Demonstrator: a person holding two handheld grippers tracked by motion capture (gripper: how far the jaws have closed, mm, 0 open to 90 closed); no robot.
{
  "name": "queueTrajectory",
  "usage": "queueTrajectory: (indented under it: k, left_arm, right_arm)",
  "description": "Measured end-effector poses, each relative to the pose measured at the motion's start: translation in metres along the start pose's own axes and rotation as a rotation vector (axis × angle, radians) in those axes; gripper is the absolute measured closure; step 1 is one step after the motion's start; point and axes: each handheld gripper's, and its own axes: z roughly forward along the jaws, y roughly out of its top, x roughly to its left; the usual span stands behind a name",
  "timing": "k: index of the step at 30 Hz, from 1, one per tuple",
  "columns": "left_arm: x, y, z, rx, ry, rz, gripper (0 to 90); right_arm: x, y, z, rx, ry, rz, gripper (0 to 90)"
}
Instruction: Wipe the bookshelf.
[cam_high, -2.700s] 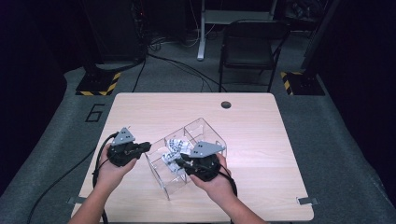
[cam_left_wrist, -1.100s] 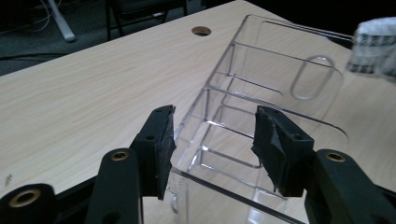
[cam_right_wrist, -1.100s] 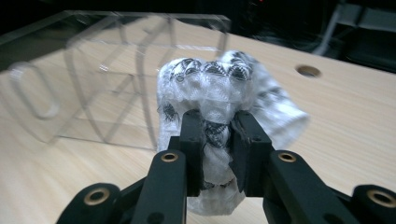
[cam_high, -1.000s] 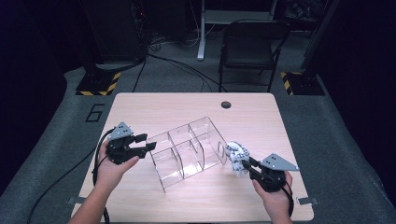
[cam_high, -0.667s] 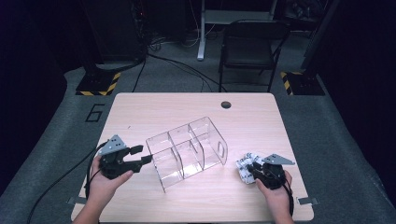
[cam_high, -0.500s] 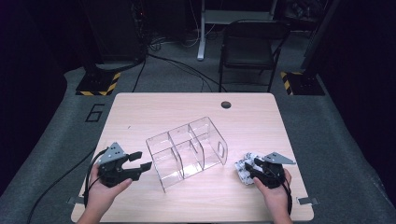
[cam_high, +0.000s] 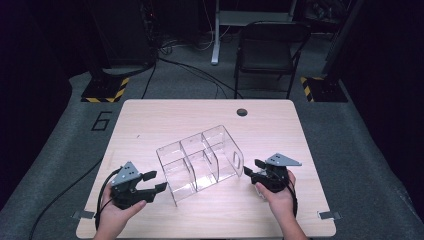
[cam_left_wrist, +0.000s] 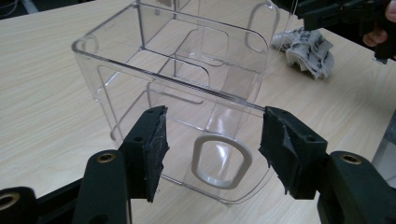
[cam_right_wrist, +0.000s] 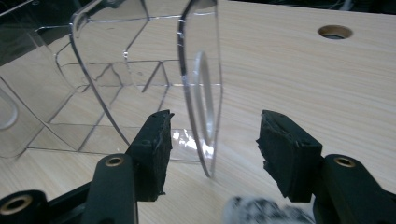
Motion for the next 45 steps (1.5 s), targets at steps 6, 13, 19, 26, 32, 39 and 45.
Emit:
queueTrajectory:
  k: [6, 13, 19, 26, 32, 39, 45]
  left_arm:
    - [-0.004, -0.002, 0.000, -0.039, -0.025, -0.021, 41.7]
    - [-0.014, -0.002, 0.009, 0.011, -0.029, 0.041, 41.4]
    - [-0.008, -0.006, 0.013, 0.001, -0.009, 0.043, 44.9]
    - [0.007, -0.006, 0.013, 0.003, 0.028, 0.031, 51.2]
    - [0.018, -0.004, 0.016, -0.002, 0.061, 0.019, 54.8]
    - [0.027, 0.002, 0.018, -0.002, 0.080, 0.005, 55.4]
    - [0.032, 0.006, 0.020, 0.000, 0.090, -0.007, 54.5]
  right_arm:
    - [0.005, 0.007, 0.019, 0.022, 0.023, -0.016, 43.9]
    - [0.009, 0.014, 0.032, 0.037, 0.069, -0.008, 45.2]
    - [0.018, 0.011, 0.034, 0.052, 0.086, -0.012, 46.8]
    - [0.025, 0.006, 0.029, 0.057, 0.126, -0.016, 48.3]
    - [0.035, 0.003, 0.025, 0.057, 0.149, -0.031, 48.3]
    - [0.038, 0.000, 0.020, 0.059, 0.159, -0.034, 48.0]
    - [0.036, -0.002, 0.013, 0.052, 0.158, -0.023, 46.0]
